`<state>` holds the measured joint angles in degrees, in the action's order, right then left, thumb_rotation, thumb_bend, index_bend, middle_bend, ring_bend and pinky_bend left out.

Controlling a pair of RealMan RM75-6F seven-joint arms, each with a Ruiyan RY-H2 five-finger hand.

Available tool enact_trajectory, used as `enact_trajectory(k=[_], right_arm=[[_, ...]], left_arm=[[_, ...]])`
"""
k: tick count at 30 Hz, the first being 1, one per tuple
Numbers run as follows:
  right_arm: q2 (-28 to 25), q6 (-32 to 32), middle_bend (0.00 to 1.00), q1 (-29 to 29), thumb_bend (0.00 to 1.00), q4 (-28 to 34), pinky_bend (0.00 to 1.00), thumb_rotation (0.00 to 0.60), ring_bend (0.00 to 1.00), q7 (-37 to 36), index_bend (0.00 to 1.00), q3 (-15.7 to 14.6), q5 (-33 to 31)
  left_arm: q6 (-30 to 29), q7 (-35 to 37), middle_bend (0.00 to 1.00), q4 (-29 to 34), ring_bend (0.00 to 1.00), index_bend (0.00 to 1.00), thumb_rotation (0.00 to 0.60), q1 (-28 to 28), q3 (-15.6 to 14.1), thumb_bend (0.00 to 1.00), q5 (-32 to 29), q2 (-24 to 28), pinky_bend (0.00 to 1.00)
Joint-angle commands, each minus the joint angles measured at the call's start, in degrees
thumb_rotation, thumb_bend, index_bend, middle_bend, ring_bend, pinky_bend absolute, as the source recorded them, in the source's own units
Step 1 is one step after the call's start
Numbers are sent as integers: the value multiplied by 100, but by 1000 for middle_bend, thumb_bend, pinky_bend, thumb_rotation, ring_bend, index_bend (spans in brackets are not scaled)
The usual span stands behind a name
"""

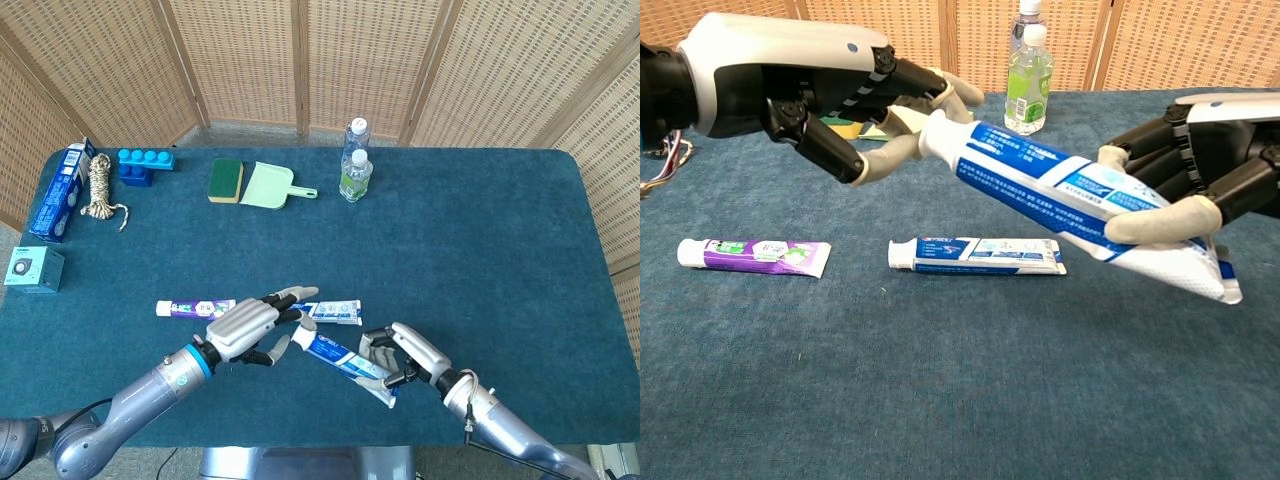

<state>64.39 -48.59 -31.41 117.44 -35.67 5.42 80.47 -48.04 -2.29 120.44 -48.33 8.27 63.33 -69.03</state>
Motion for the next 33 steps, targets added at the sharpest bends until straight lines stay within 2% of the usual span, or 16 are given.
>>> enact_trajectory(k=[1,5,18,24,27,33], right_arm=[[-8,18,723,-10,455,-27,752,600,712,-59,947,-4,-7],[0,28,723,-17,456,-42,754,600,714,-90,947,-27,39],[-95,36,723,-36,459,47,754,600,715,-146,948,-130,256],[-80,49,723,-63,459,9,754,600,715,-121,948,-123,146],[-61,45,724,-72,459,-14,754,600,715,-60,948,-104,39],[-14,73,723,-106,462,-61,754,600,715,48,948,-53,-198]], left_arm=[[-47,10,51,13,37,306,600,22,14,649,48,7,193],[-56,27,53,18,37,309,600,36,12,679,30,22,193],[-72,99,51,9,37,307,600,48,50,666,17,30,194],[-89,142,50,79,37,296,600,109,17,662,142,124,194],[-87,196,45,103,36,264,600,134,13,634,192,148,193],[-27,193,6,173,3,120,600,168,-66,541,290,241,178]])
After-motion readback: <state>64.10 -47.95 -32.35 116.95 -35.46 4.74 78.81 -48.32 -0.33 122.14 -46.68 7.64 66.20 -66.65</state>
